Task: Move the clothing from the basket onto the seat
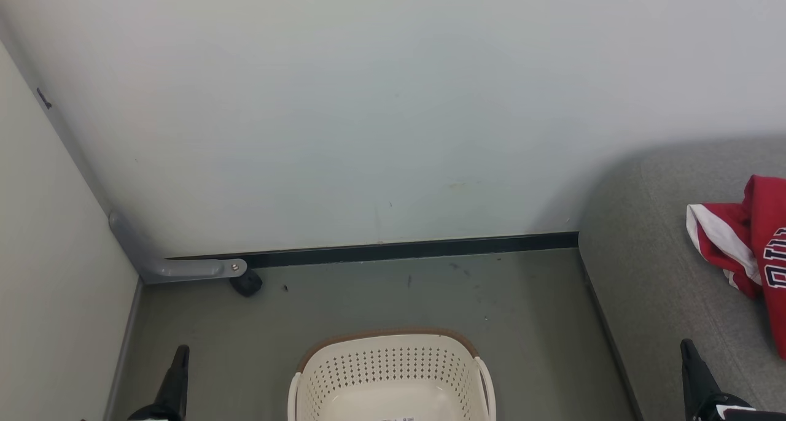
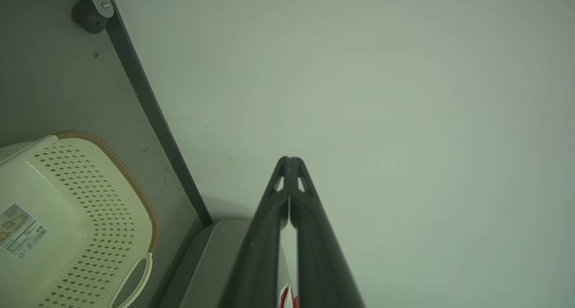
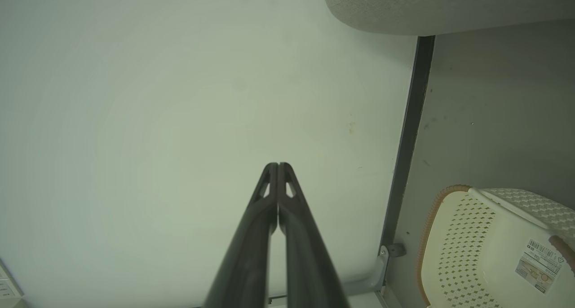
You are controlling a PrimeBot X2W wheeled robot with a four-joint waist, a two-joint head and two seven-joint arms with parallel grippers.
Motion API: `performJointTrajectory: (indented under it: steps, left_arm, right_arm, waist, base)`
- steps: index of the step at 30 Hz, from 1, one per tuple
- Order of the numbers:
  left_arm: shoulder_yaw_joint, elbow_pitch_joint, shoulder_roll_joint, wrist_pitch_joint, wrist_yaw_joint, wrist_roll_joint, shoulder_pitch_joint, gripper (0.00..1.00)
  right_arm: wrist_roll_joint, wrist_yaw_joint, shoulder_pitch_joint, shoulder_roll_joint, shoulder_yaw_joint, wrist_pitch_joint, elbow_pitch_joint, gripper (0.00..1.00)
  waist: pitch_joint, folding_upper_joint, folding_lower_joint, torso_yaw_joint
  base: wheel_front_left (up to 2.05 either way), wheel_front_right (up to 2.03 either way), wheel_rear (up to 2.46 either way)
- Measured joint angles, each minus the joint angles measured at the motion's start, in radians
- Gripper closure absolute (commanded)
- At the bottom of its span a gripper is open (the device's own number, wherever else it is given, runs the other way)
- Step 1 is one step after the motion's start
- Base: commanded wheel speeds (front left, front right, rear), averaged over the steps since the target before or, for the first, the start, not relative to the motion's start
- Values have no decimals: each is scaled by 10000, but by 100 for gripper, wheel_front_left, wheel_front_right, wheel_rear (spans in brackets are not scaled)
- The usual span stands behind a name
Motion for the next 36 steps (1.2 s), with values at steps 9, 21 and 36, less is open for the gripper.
performJointTrajectory:
  steps: [9,21,36]
  left_arm:
    - [0,0,0,0,0,0,0,100]
    - [0,0,0,0,0,0,-1,100]
    - [0,-2,0,0,0,0,-1,100]
  right_arm:
    - [0,0,0,0,0,0,0,100]
    - [0,0,0,0,0,0,-2,100]
    - [0,0,0,0,0,0,-4,100]
  waist:
    - [0,1,0,0]
    - [1,0,0,0]
    - [1,1,0,0]
  base:
    - [0,0,0]
    - [0,0,0]
    - [0,0,0]
